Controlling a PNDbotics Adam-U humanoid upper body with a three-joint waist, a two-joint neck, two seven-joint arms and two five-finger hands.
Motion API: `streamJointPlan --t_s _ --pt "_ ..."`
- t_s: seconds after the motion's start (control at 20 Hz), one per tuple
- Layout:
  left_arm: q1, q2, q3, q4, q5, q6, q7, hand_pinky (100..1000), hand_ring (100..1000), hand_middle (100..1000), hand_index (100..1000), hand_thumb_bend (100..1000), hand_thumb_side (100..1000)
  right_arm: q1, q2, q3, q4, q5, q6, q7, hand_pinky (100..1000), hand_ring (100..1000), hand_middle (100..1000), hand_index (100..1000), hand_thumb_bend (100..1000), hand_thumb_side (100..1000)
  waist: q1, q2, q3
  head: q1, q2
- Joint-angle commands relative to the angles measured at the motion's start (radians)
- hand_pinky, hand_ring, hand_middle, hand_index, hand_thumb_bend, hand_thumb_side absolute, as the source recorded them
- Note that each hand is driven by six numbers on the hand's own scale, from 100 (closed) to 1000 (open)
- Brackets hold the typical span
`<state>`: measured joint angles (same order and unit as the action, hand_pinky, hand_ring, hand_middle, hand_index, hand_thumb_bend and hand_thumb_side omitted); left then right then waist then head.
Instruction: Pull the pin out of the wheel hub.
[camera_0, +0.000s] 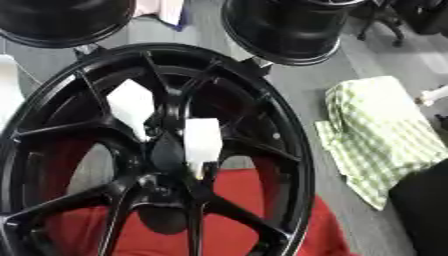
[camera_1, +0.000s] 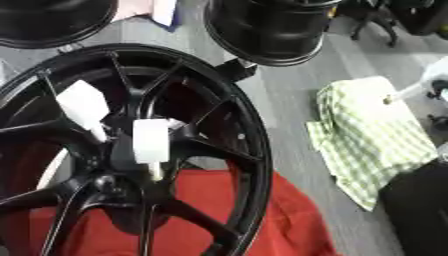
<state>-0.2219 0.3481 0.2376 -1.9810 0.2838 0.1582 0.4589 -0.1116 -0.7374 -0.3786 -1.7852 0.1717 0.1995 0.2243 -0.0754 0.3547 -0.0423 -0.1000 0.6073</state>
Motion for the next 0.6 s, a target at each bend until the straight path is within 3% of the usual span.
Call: streamJointPlan --t_s 0.05,0.25,0.4,0.6 --pt "-0.013 0.007 -0.001 -0.019 0.001 -0.001 -0.006 759 521 565 664 100 794 0.046 0.039 -0.022 -0.060 0.052 -0.012 -0.013 887 880 774 868 354 156 0.005 -0.013 0.004 -0.007 -0.018" --pt "-0.014 0.003 -0.007 -0.019 0.003 0.001 -0.012 760 521 566 664 100 794 0.146 0.103 -0.044 -0.125 0.091 -0.024 -0.022 906 911 807 888 326 262 0.010 -0.014 0.013 -0.018 -0.018" --pt "-0.013 0.001 -0.012 -0.019 0.005 0.004 -0.017 760 521 565 664 100 793 0.217 0.137 -0.061 -0.178 0.072 -0.023 -0.051 897 891 781 866 311 253 0.015 -0.016 0.021 -0.024 -0.018" --pt "-0.016 -0.001 -0.016 -0.019 0.005 0.004 -0.021 760 522 566 664 100 792 0.210 0.159 -0.061 -0.213 0.018 -0.055 -0.107 868 811 659 783 110 172 0.019 -0.016 0.024 -0.025 -0.022"
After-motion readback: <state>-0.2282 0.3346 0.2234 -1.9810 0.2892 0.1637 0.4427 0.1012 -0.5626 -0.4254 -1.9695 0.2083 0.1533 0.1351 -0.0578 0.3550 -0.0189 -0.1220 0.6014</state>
